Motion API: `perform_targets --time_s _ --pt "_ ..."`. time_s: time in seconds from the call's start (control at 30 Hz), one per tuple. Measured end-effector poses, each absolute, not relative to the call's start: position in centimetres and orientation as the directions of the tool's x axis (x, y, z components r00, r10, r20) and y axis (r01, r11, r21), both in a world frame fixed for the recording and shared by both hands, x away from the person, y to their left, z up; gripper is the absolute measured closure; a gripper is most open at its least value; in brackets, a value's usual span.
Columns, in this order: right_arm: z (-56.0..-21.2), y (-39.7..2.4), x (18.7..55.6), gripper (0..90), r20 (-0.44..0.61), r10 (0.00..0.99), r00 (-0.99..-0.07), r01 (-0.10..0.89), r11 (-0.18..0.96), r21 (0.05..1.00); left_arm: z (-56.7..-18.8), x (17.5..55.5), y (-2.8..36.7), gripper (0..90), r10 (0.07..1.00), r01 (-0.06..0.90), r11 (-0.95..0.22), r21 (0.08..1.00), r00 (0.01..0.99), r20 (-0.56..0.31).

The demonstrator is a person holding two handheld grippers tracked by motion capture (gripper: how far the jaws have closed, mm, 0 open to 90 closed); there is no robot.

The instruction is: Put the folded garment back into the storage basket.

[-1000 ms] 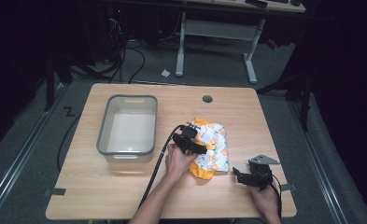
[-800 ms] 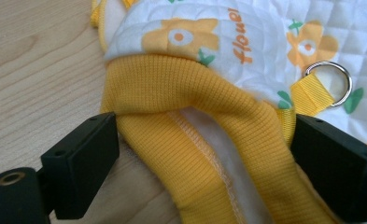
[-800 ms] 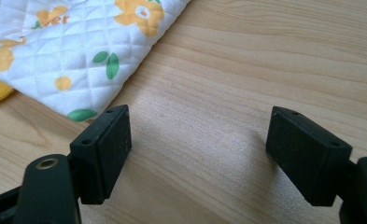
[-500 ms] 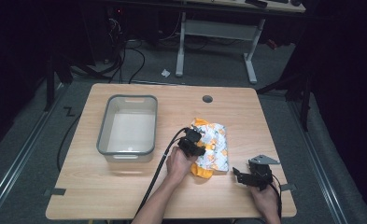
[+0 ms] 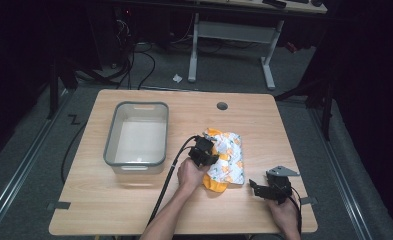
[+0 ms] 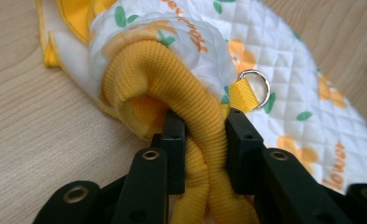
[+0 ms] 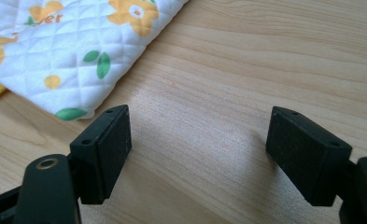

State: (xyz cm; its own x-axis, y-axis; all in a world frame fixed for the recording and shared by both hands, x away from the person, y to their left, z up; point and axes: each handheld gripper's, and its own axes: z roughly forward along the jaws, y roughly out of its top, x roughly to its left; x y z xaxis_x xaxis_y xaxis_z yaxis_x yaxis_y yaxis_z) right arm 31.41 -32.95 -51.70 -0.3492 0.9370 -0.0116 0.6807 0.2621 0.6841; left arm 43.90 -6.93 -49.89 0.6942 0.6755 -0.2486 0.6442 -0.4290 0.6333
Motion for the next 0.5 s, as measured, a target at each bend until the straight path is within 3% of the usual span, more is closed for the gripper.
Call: perform_targets --time_s 0.17,0.5 --pt "-51.7 -33.0 31.4 22.6 -0.011 0.937 -0.35 0.681 0.262 0.684 -49.0 43.7 -5.9 72.1 0.653 0.643 -0.394 0.657 0.699 -0.292" --pt "-51.7 -32.9 31.4 22.6 -0.011 0.937 -0.349 0.681 0.262 0.684 -46.0 42.6 -3.9 72.3 0.625 0.594 -0.357 0.721 0.725 -0.288"
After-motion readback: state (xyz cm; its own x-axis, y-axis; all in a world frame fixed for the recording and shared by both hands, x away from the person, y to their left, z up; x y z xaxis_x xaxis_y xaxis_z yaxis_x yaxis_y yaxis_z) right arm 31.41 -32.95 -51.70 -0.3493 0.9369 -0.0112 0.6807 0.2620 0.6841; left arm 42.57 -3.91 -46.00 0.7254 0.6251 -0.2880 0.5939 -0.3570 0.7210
